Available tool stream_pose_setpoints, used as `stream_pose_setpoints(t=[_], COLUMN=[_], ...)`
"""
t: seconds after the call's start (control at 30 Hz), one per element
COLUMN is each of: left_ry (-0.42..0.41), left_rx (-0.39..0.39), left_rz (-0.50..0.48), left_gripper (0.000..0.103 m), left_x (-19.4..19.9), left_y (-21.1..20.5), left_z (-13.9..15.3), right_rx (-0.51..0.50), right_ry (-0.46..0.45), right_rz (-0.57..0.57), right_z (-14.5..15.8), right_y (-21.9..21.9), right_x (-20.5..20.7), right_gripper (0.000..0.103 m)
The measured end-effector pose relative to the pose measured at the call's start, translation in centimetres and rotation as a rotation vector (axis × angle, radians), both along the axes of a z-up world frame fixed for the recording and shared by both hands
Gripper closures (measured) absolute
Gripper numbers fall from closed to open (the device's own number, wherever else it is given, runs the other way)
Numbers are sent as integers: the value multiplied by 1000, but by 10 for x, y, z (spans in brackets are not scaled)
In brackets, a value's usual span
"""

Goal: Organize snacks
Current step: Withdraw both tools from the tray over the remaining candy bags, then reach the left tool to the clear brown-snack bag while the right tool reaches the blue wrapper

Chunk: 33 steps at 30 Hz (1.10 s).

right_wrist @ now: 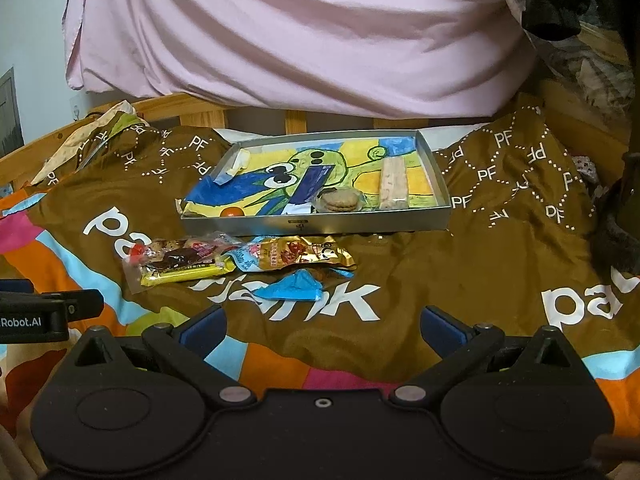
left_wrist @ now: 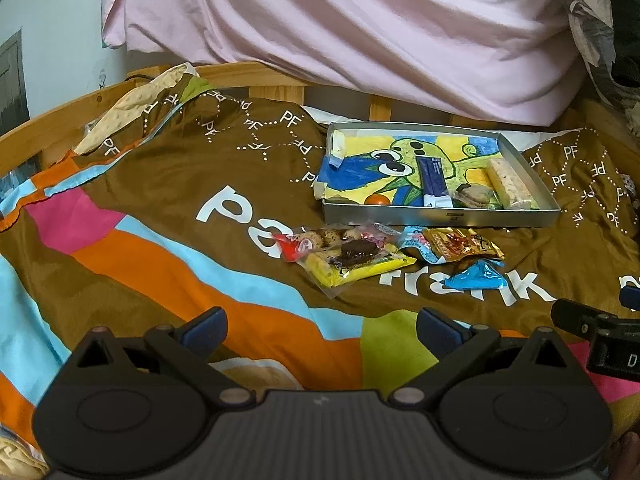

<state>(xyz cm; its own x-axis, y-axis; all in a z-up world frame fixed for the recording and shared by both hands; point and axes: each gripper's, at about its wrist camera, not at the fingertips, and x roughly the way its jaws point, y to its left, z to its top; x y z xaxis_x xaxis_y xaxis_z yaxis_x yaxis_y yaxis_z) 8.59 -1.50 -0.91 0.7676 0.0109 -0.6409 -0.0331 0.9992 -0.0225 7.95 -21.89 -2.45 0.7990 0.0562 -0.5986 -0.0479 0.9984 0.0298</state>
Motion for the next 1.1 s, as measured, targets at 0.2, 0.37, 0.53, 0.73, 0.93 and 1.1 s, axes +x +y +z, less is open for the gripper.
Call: stream_pose_setpoints(t=[0.2, 0.37, 0.53, 0.73, 0.93, 1.1], left_ry=[11, 27, 52, 64, 58, 53], left_rx=[4, 1, -10, -15, 16, 4], left_rz=[-3, -3, -7, -17, -37, -31], left_gripper=[0, 0, 0, 0, 0, 0], left_x=[1, 7, 15, 28, 45, 57], left_y=[-1, -1, 1, 2, -2, 2], left_z=[-2, -2, -5, -7, -10, -12], right_rx=[4, 3, -10, -39, -53, -93], right_ry=[9, 23, 48, 58, 59, 53], right_rz=[5, 12, 26, 65, 128, 172], right_z=[-2, -4, -5, -3, 2, 2], right_y=[1, 2, 4, 10, 14, 15], right_x=[2, 4, 11, 20, 35, 53], right_gripper=[1, 1, 1, 1, 1, 1])
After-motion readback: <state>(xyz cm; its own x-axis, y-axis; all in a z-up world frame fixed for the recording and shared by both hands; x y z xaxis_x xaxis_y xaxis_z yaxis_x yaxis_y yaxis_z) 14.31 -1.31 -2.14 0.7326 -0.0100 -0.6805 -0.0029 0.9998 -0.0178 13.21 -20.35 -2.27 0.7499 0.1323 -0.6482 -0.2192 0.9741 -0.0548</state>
